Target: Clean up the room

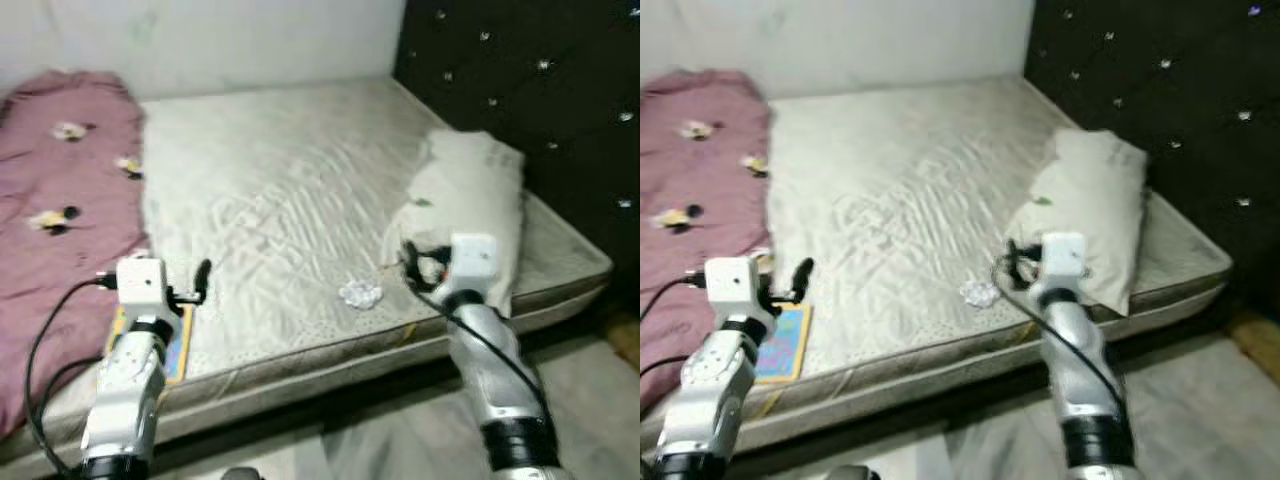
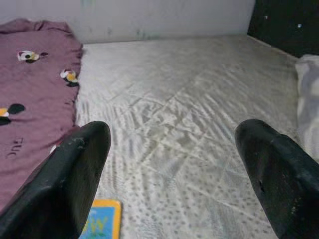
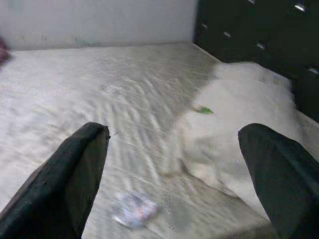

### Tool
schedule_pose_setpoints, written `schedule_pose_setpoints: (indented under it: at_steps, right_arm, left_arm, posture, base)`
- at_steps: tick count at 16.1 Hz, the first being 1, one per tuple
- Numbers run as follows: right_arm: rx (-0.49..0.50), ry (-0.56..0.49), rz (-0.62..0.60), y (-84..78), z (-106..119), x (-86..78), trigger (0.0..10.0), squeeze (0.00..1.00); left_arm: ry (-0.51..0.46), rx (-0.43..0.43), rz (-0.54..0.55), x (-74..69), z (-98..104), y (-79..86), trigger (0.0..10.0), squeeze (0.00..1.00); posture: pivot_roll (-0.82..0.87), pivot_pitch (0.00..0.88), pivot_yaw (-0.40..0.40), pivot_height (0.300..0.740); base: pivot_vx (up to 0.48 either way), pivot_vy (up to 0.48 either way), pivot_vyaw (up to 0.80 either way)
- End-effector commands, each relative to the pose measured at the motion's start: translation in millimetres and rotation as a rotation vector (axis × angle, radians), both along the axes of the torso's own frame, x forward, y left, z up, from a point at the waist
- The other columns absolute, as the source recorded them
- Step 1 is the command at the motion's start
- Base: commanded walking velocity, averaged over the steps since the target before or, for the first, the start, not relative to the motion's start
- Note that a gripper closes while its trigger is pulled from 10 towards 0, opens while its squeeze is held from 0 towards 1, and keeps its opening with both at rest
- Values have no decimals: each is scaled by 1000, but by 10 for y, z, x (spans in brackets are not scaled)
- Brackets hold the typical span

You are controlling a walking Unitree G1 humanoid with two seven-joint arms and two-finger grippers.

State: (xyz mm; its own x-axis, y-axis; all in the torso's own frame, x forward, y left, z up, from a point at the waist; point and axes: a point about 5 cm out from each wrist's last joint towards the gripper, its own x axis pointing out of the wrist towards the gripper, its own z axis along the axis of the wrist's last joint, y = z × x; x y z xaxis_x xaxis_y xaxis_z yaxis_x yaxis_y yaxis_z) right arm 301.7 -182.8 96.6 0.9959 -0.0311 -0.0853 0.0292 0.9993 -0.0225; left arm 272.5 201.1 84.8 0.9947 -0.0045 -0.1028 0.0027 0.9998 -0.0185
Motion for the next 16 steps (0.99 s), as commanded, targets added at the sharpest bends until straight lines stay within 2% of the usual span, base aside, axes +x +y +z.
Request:
schedule_pose_setpoints:
  at_steps: [1, 2, 3, 5, 7, 8, 9, 12, 16]
  right_arm:
    - [7, 5, -29, -54, -1, -2, 10000, 0]
    - [-16, 30, -34, -60, -43, -38, 10000, 0]
    - [-102, 49, -67, -82, -77, -76, 10000, 0]
    - [-79, 36, -36, -67, -81, -154, 10000, 0]
    - [-83, 8, -96, -152, -25, -198, 10000, 0]
    - [-20, 60, -27, -135, -64, -234, 10000, 0]
    - [-23, 67, -24, -128, -78, -249, 10000, 0]
    - [-8, 44, -8, -78, -46, -224, 10000, 0]
    - [-42, 12, -2, -78, 26, -198, 10000, 0]
  left_arm:
    - [-11, 3, -10, 9, 37, -2, 10000, 0]
    - [-12, -10, -20, -5, 35, -4, 10000, 0]
    - [-13, -17, -23, -15, 33, -5, 10000, 0]
    - [-14, -33, -20, -57, 29, -2, 10000, 0]
    - [-15, -37, -27, -121, 22, -5, 10000, 0]
    - [-15, -44, -33, -128, 25, -6, 10000, 0]
    - [-16, -47, -40, -121, 27, -9, 10000, 0]
    - [-21, -51, -68, -96, 44, -42, 10000, 0]
    - [-21, -57, -70, -80, 52, -49, 10000, 0]
  posture:
    - [8, 0, -54, 740]
    - [5, 0, -55, 740]
    - [6, 0, -58, 740]
    - [10, 0, -60, 740]
    - [11, 0, -60, 740]
    - [11, 0, -59, 740]
    - [10, 0, -58, 740]
    - [6, 0, -55, 740]
    - [8, 0, -60, 740]
  base:
    - [0, 0, 0]
    - [0, 0, 0]
    - [0, 0, 0]
    - [0, 0, 0]
    - [0, 0, 0]
    - [0, 0, 0]
    - [247, 0, 0]
    - [269, 0, 0]
    - [299, 0, 0]
